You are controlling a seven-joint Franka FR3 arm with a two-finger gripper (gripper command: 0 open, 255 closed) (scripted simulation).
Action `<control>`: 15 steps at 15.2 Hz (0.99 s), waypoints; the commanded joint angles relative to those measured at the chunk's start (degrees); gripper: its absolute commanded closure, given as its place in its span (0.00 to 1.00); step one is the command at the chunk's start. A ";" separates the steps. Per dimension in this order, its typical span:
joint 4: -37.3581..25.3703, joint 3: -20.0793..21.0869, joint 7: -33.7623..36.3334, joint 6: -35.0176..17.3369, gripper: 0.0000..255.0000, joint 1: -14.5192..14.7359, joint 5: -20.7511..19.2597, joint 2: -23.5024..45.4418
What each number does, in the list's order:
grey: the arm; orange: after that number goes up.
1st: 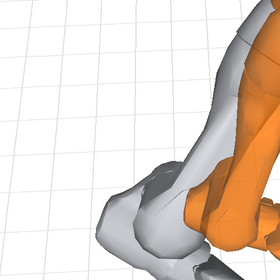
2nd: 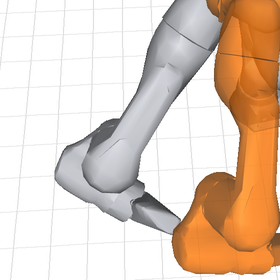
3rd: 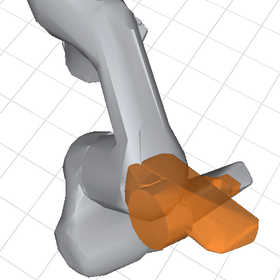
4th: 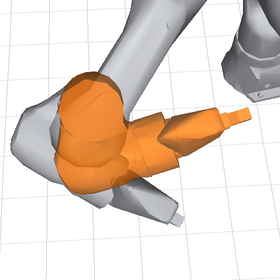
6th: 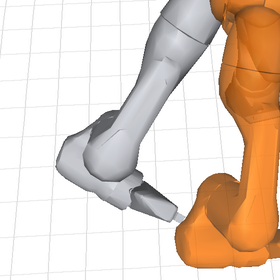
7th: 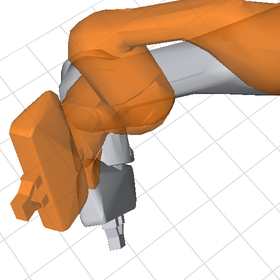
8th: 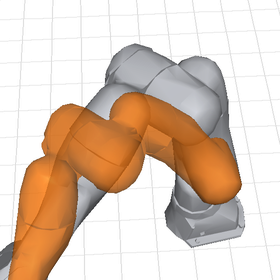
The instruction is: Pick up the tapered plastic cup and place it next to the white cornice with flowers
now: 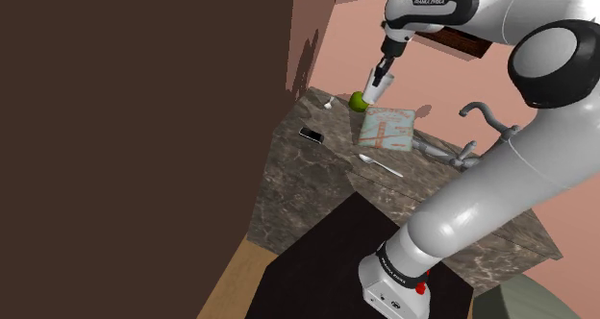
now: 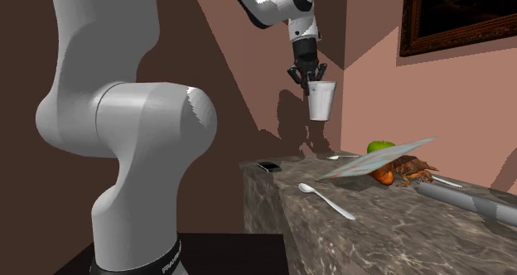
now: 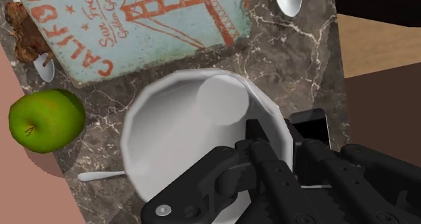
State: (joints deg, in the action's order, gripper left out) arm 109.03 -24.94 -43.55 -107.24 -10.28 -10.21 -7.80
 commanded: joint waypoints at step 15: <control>3.95 -12.73 -20.01 -1.97 1.00 -8.40 -2.87 -5.86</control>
State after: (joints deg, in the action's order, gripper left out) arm 113.04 -36.70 -62.02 -109.03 -18.17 -13.07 -13.64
